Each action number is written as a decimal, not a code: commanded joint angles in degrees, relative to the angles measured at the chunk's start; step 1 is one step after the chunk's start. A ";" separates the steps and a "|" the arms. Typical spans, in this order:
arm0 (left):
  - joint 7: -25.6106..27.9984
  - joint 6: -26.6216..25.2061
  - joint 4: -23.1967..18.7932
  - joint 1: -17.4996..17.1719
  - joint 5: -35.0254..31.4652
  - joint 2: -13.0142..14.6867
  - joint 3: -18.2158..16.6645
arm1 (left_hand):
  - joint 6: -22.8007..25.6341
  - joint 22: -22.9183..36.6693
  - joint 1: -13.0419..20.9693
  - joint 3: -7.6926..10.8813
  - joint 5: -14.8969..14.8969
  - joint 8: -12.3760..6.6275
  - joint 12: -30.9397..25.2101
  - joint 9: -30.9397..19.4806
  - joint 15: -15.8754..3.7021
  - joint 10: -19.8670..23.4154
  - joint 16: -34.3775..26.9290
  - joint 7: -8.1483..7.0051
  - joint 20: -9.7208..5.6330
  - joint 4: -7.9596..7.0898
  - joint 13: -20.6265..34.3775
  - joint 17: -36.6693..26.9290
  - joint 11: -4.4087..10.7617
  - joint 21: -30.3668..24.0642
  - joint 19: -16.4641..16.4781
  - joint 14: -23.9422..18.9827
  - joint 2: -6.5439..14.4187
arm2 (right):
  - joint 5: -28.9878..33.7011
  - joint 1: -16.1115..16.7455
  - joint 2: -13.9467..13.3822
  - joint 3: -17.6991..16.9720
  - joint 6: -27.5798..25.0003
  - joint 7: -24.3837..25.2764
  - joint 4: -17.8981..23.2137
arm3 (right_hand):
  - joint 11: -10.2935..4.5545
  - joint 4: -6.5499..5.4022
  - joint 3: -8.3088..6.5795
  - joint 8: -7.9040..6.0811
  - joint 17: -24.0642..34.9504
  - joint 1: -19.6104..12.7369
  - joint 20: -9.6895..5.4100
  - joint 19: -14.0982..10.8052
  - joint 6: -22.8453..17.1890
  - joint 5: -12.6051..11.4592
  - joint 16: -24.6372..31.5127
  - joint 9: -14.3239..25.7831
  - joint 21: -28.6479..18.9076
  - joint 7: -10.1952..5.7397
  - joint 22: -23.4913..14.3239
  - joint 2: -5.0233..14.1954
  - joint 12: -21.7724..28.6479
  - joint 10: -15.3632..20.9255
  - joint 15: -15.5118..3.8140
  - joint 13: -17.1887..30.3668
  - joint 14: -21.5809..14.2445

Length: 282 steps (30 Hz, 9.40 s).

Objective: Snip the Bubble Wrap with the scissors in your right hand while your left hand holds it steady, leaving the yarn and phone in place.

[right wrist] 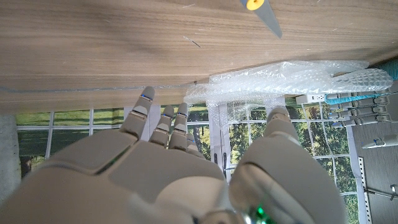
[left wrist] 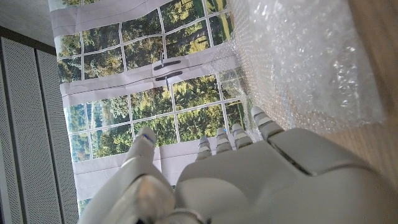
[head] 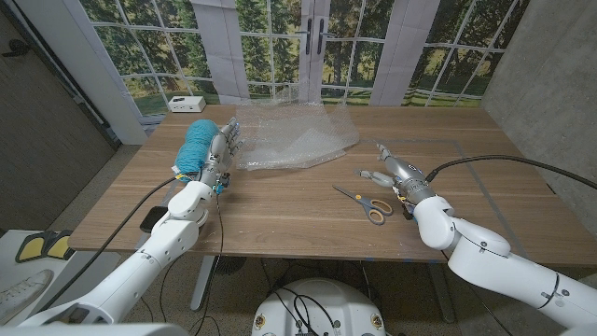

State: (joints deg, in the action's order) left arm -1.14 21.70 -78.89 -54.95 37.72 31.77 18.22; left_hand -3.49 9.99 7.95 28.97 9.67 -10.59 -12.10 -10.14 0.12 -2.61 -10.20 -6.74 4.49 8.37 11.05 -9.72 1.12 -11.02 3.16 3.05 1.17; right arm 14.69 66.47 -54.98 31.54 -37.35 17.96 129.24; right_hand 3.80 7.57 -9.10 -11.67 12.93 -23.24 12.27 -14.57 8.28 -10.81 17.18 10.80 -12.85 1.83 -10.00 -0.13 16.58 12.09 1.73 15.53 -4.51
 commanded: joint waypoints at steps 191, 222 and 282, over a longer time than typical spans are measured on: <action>1.73 -1.60 -1.38 -1.88 0.46 -0.27 0.25 | 0.33 0.09 0.72 -0.92 0.19 -0.06 -0.01 -0.15 0.28 0.20 -0.21 -0.07 -0.02 -0.14 0.14 -0.28 -0.48 -0.09 0.15 -0.22 0.09 | 37.09 -0.03 4.08 11.31 -4.11 -16.66 -6.00 | -5.11 1.50 -7.10 -0.03 3.12 -17.10 -0.15 -0.82 -8.02 -7.65 0.72 0.08 1.35 2.09 -0.21 3.87 16.05 13.21 -4.30 16.47 -5.96; 1.54 -1.33 -0.53 -1.64 0.43 -0.88 0.59 | 0.33 0.09 0.74 -1.00 0.20 -0.07 -0.06 -0.15 0.31 0.35 -0.23 -0.05 -0.01 -0.15 0.15 -0.29 -0.43 -0.09 0.16 -0.29 0.15 | 34.20 1.81 3.99 9.43 0.94 -12.77 -6.83 | -9.60 2.49 -10.10 -0.69 3.27 -25.97 -1.58 -2.12 -12.43 -9.99 1.93 0.10 1.32 -0.13 -0.07 4.43 19.57 20.88 -8.65 17.36 -10.17; 0.90 -1.12 -0.08 -1.75 1.02 -0.83 0.31 | 0.40 0.10 0.38 -1.31 0.21 -0.08 -0.03 -0.15 0.35 0.34 -0.22 -0.11 0.04 -0.34 0.16 -0.31 -0.31 -0.10 0.16 -0.18 0.18 | -7.28 7.89 8.74 -11.22 17.35 -0.96 -5.05 | -15.97 1.93 -10.25 -0.09 6.24 -41.92 -6.41 -5.07 -20.07 -12.01 5.30 0.27 1.34 -4.82 -0.01 5.80 26.02 30.30 -14.02 18.07 -16.83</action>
State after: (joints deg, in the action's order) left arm -0.12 20.65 -79.23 -56.84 38.72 31.08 18.41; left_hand -3.50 10.00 8.18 27.78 9.66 -10.58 -12.10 -10.14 0.41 -2.32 -10.20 -6.74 4.49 8.14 11.05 -9.72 0.82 -11.02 3.16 2.75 1.39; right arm 21.09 73.33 -48.02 26.39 -24.11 17.16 124.53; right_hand -6.34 9.49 -19.65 -11.86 18.96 -63.98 6.33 -19.67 -11.48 -22.30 22.28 10.78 -11.52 -2.56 -9.88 4.55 42.21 36.53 -2.36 33.29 -21.09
